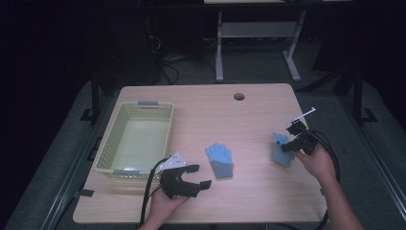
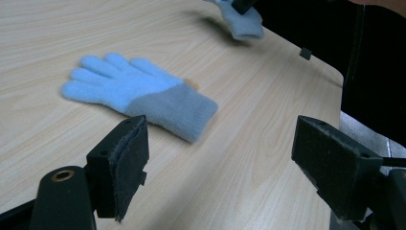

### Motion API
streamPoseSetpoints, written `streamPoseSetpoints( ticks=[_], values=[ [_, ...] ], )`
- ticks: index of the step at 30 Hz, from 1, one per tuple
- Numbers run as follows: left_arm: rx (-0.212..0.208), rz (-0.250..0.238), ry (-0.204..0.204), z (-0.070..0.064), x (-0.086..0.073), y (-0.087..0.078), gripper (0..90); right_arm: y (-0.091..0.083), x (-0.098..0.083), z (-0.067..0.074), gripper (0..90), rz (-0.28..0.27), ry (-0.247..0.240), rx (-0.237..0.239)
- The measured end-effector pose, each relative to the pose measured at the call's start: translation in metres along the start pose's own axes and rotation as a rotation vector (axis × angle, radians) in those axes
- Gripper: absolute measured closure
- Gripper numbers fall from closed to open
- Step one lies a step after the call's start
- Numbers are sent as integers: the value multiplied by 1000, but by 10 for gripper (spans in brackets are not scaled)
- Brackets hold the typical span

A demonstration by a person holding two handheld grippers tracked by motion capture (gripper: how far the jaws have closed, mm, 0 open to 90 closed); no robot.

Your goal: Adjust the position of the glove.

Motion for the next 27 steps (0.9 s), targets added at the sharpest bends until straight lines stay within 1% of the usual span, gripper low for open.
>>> streamPoseSetpoints(
  ticks=[1,3,5,7,9,12,14,16,20,22,24,25,27],
  values=[
    [-2,-2,-1,0,0,0,201,-1,0,1,834,-2,-11,-4],
    [-7,-6,-8,0,1,-1,200,-4,2,4,834,-10,-13,-4],
    [-7,-1,-10,1,0,-1,200,-8,4,6,834,-27,-20,9],
    [-6,-2,-17,1,0,-1,200,-11,7,10,834,-37,-28,13],
    [-5,-1,-11,2,0,-1,200,-14,9,15,834,-52,-42,23],
    [-5,-8,-12,1,1,-2,200,-17,13,23,834,-57,-74,30],
    [-3,-3,-12,2,1,-2,200,-20,16,29,834,-63,-96,39],
    [-3,0,-12,2,0,-1,200,-21,20,35,833,-65,-109,52],
    [-5,-6,-10,1,1,-2,200,-24,27,47,832,-66,-141,61],
    [-4,-6,-7,1,1,-2,200,-24,30,51,832,-62,-145,68],
    [-5,-5,-12,2,1,-2,200,-25,33,54,831,-65,-158,74],
    [-5,-7,-17,2,0,-2,200,-26,34,56,831,-66,-155,75],
    [-3,-10,-17,3,1,-3,200,-27,37,60,831,-78,-166,87]
  ],
)
Point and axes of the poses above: each handheld gripper's, and its own axes: y roughly forward along the jaws, x roughly out of its top, z roughly to its left, the point moved 1 cm from there along y, roughly forward along the jaws, and after that the axes turned 9 degrees about x, right-handed, at the moved point
